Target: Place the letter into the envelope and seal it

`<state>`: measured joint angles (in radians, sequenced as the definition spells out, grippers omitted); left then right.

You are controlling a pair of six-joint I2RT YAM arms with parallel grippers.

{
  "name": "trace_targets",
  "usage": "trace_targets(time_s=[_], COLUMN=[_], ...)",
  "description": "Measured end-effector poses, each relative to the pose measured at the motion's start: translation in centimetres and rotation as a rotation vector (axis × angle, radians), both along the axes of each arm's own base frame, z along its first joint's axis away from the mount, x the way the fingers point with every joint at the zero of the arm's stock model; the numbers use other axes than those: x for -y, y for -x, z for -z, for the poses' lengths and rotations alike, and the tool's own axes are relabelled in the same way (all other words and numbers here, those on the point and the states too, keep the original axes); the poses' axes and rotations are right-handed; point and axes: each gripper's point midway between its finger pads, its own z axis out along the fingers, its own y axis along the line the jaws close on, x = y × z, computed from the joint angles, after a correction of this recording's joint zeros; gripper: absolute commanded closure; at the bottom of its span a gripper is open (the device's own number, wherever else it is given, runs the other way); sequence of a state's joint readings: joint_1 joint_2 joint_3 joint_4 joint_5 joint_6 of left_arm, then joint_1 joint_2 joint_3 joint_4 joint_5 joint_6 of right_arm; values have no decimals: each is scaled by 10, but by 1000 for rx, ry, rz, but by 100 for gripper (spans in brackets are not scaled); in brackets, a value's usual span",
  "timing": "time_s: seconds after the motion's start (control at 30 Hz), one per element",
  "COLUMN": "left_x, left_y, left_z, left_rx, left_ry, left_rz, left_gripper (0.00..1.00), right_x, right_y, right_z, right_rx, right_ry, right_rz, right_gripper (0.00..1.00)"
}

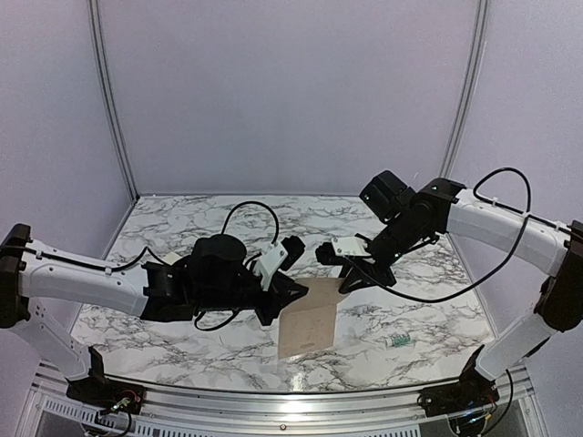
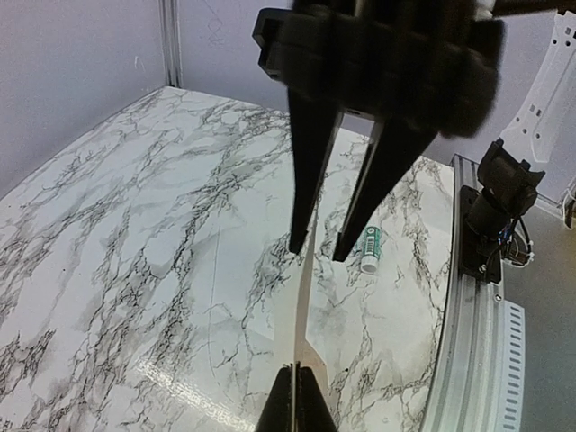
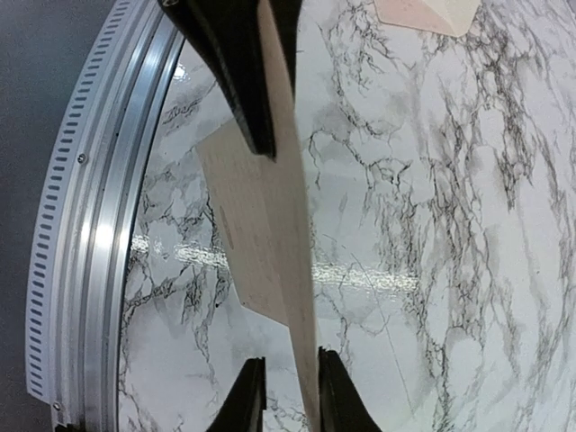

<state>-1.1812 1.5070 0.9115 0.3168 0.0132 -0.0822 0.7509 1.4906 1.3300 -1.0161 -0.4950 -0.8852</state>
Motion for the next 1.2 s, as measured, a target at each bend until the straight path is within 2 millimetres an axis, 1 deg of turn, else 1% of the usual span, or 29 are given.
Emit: trace_targets(time_s=[0.03, 0.07, 0.1, 0.13, 0.17, 0.2, 0.23, 0.27, 0.3, 0.37, 0.43, 0.5, 0.67, 0.77, 0.87, 1.03, 1.07, 1.2], left_x=[-1, -2, -3, -5, -8, -10, -14, -18, -22, -33, -45, -57, -80, -85, -82, -72, -70, -57], left_y=[-1, -1, -2, -4, -5, -6, -8, -10, -12, -17, -22, -26, -29, -29, -31, -31, -31, -31], left_z=[0, -1, -1, -2, -2, -2, -3, -2, -2, 1, 8, 19, 50, 59, 63, 72, 73, 71], left_rx=[3, 7, 11, 16, 21, 27, 31, 34, 34, 31, 22, 6, -47, -66, -74, -74, -73, -63], left_ry=[0, 2, 3, 5, 5, 7, 10, 9, 12, 16, 17, 18, 39, 69, 114, 173, 181, 257], left_rz=[-6, -12, -20, -29, -40, -53, -70, -87, -113, -170, -229, -288, -388, -413, -420, -393, -389, -342], left_gripper=[100, 99, 92, 79, 64, 53, 44, 38, 32, 24, 18, 13, 10, 10, 10, 11, 12, 25], right_x=[-1, -2, -2, -2, -3, -4, -4, -5, -5, -5, -5, -7, -12, -14, -16, -19, -20, -22], right_y=[-1, -2, -3, -4, -5, -6, -6, -7, -8, -8, -9, -12, -18, -21, -22, -21, -20, -17], right_z=[0, -1, -1, 0, 0, 0, 0, 0, -1, -1, -2, -7, -25, -33, -43, -60, -62, -73], right_rx=[4, 6, 6, 5, 5, 7, 9, 12, 13, 16, 19, 30, 65, 79, 93, 98, 97, 93], right_ry=[-4, -6, -6, -6, -7, -8, -10, -11, -13, -14, -14, -22, -51, -67, -88, -130, -137, -169], right_rz=[2, 6, 13, 19, 21, 22, 24, 26, 27, 29, 32, 38, 46, 49, 51, 56, 56, 52], right_gripper=[100, 100, 100, 100, 100, 100, 100, 100, 100, 100, 100, 100, 100, 100, 100, 100, 100, 100])
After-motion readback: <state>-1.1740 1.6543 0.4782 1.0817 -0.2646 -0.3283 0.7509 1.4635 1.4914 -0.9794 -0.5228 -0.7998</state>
